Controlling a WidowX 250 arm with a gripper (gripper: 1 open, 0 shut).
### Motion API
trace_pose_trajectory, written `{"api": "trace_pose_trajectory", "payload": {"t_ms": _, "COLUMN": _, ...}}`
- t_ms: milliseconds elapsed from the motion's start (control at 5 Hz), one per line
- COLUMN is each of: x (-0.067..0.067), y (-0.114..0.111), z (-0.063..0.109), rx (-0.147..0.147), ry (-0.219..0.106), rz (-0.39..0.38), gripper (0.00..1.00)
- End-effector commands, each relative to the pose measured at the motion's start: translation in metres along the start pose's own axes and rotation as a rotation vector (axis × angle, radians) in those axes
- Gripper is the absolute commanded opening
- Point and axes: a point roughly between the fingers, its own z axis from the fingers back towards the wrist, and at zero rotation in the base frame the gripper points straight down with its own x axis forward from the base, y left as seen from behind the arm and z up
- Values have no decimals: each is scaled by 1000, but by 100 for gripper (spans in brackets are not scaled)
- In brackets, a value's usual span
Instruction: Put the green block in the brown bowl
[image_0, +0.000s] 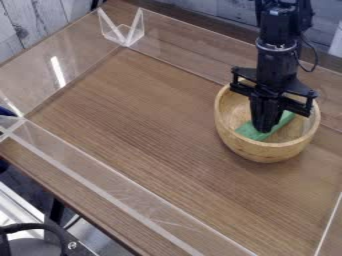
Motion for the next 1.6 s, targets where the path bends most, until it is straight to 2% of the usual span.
{"api": "trace_pose_trajectory", "payload": {"t_ms": 0, "x": 14, "y": -4, "z": 17, "rx": 5, "ry": -72, "rz": -12, "gripper": 0}}
{"api": "trace_pose_trajectory", "payload": {"t_ms": 1400, "x": 15, "y": -2, "z": 10, "rx": 17, "ry": -67, "rz": 4, "gripper": 0}}
